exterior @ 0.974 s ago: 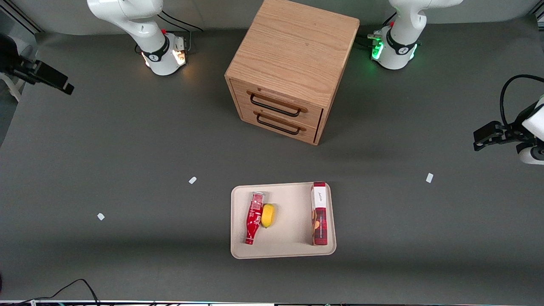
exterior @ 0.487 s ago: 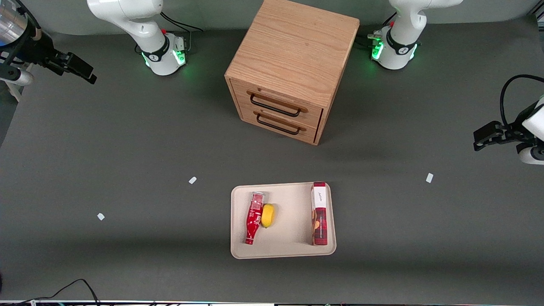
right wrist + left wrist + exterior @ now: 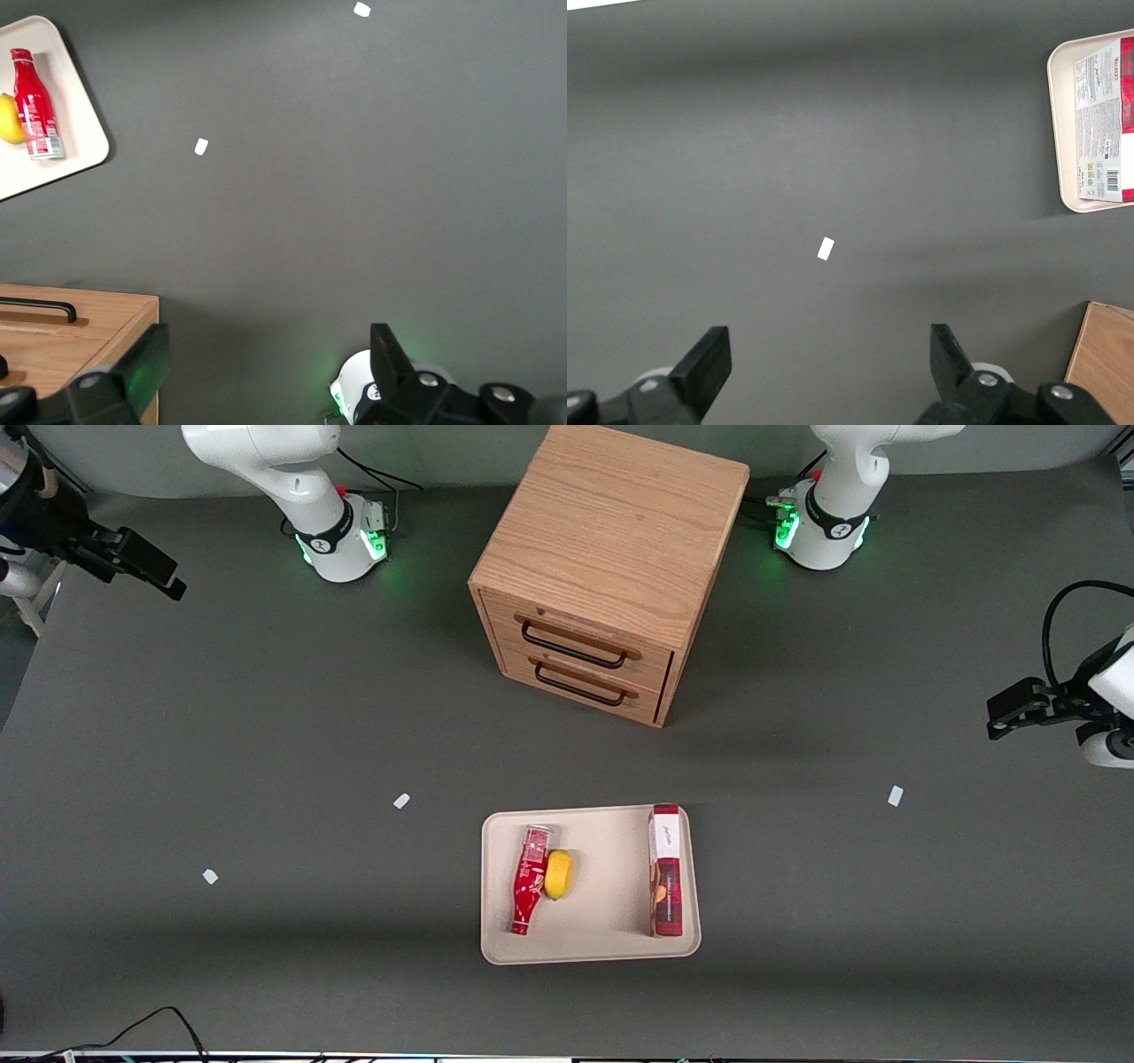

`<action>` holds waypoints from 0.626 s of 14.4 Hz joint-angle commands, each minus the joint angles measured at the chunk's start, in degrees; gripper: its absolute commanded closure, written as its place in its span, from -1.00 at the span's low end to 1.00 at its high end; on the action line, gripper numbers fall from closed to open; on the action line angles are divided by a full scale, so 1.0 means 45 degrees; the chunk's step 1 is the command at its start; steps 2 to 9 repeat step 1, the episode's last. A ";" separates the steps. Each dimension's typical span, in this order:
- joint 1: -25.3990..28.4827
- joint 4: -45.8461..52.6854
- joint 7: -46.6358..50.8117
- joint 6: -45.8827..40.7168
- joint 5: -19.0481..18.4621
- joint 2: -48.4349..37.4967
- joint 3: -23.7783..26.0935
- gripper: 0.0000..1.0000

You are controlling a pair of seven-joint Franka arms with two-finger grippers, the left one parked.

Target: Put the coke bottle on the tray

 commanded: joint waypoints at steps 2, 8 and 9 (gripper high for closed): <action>0.0113 0.1821 -0.0124 -0.1003 0.0113 0.1231 -0.0061 -1.00; 0.0113 0.1821 -0.0124 -0.1003 0.0113 0.1231 -0.0061 -1.00; 0.0113 0.1821 -0.0124 -0.1003 0.0113 0.1231 -0.0061 -1.00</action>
